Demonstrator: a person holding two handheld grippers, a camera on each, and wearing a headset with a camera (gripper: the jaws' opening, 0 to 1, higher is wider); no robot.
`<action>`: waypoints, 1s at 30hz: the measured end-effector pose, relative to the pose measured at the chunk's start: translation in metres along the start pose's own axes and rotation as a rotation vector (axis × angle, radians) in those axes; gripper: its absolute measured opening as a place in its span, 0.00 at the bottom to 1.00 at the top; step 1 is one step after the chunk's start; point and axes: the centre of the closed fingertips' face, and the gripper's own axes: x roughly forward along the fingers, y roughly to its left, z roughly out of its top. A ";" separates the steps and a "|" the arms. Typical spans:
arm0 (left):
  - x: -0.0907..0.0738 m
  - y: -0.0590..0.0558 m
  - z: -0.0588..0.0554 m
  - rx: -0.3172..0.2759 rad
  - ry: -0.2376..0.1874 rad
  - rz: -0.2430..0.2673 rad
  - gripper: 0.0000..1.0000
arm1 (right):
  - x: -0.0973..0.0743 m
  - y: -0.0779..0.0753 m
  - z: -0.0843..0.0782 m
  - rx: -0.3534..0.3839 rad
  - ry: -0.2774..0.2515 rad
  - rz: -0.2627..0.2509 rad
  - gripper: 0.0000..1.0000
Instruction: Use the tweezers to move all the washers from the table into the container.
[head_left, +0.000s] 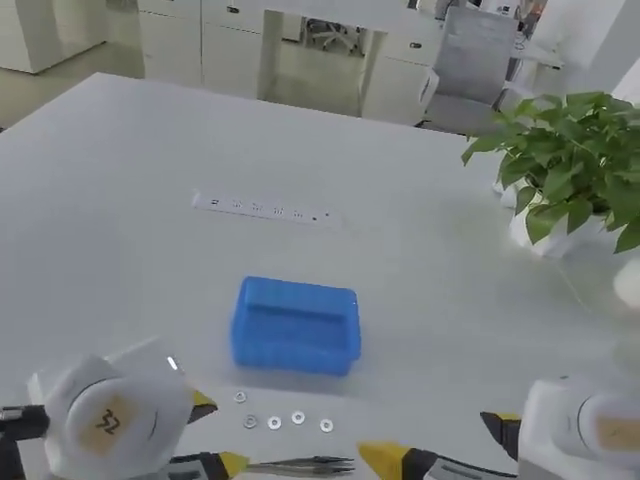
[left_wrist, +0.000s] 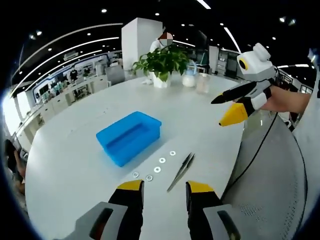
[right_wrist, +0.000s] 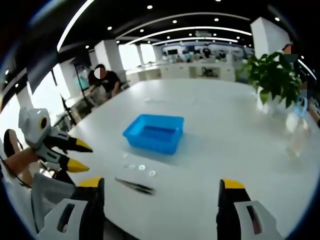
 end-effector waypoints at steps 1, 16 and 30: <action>0.004 0.000 -0.001 0.024 0.006 -0.007 0.25 | 0.000 0.000 -0.001 -0.001 0.003 -0.001 0.93; 0.061 -0.003 -0.039 0.190 0.164 -0.127 0.13 | 0.009 -0.011 -0.005 0.023 0.035 -0.008 0.93; 0.079 -0.014 -0.050 0.292 0.198 -0.220 0.01 | 0.009 -0.010 -0.006 0.019 0.051 -0.007 0.93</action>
